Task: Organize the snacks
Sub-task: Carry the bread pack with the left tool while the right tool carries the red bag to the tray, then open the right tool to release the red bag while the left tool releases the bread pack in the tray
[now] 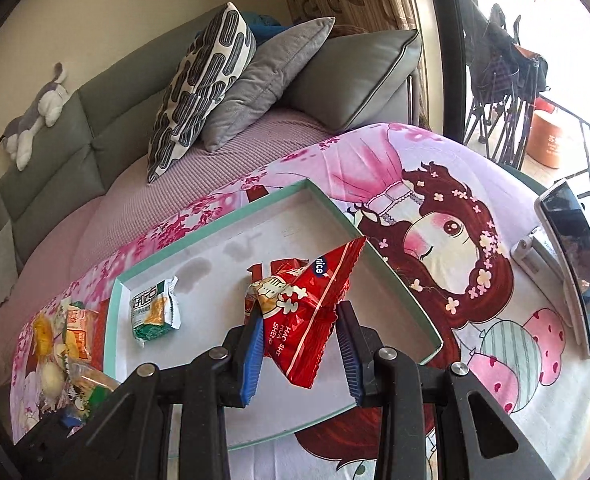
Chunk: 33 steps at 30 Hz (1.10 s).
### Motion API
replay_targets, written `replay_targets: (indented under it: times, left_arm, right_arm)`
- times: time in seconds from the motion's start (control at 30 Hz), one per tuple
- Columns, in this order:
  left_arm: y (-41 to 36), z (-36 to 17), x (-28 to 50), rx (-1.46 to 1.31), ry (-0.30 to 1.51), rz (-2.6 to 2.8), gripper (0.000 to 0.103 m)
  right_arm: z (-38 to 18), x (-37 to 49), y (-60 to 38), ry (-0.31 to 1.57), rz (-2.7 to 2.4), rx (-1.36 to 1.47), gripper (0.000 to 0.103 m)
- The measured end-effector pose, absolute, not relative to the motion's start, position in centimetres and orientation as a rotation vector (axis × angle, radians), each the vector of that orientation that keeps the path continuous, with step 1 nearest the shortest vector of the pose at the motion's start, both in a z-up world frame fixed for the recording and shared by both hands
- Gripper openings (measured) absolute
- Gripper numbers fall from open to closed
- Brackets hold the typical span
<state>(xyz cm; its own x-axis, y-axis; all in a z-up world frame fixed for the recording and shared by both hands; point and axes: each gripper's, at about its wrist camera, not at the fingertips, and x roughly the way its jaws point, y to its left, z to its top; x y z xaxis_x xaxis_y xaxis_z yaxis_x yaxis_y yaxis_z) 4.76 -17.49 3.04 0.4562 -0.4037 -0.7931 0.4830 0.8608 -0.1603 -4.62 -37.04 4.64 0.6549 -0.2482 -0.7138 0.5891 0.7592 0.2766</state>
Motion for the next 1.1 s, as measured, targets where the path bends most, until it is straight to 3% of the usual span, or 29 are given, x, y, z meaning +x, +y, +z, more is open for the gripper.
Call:
replay_targets:
  times: [0.93,1.1]
  left_arm:
    - [-18.7,0.3,6.7,0.094,1.005,-0.547,0.057]
    - [-19.0,-0.2,6.7,0.102,1.020,-0.549,0.058]
  right_arm:
    - [-0.3,-2.5,-36.3,0.905,-0.382,0.639,0.038]
    - [-0.4,-2.2,-36.1,0.917,-0.395,0.600,0.048]
